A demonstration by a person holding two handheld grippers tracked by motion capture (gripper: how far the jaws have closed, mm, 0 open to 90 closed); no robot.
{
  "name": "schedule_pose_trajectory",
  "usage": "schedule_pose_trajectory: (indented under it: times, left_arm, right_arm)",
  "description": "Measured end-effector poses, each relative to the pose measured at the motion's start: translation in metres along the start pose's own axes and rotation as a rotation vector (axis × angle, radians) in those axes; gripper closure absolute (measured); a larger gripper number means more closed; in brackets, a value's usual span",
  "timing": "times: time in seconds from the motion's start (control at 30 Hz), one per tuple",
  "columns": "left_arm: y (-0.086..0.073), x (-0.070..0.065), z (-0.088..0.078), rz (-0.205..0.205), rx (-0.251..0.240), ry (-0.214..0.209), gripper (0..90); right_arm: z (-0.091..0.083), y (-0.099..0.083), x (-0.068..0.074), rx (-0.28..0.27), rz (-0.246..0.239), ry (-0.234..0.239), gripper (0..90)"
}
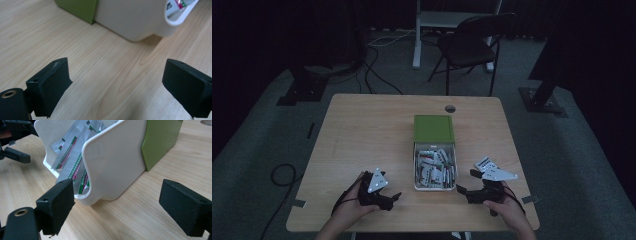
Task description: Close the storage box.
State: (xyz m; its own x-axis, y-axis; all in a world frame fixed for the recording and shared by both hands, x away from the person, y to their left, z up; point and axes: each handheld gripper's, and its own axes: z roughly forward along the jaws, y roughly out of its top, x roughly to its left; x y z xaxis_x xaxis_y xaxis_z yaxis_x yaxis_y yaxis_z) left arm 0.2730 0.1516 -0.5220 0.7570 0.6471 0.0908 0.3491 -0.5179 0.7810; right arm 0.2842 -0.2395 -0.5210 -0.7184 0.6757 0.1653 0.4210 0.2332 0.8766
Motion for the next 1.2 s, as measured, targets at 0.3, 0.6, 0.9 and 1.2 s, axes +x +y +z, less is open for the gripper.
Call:
schedule_pose_trajectory:
  times: [0.3,0.6,0.9,1.2]
  left_arm:
    - [0.017,-0.003,0.007,-0.027,-0.077,-0.025,8.3]
    - [0.03,-0.001,0.015,-0.037,-0.124,-0.032,8.2]
    - [0.038,0.0,0.018,-0.045,-0.177,-0.036,8.2]
    - [0.041,0.002,0.024,-0.057,-0.19,-0.048,8.3]
  right_arm:
    - [0.004,0.007,0.0,-0.035,0.003,0.018,12.4]
    - [0.004,0.01,-0.006,-0.05,0.002,0.004,12.4]
    - [0.006,0.013,-0.009,-0.059,-0.001,0.007,12.5]
    - [0.012,0.013,-0.009,-0.053,-0.007,-0.002,12.4]
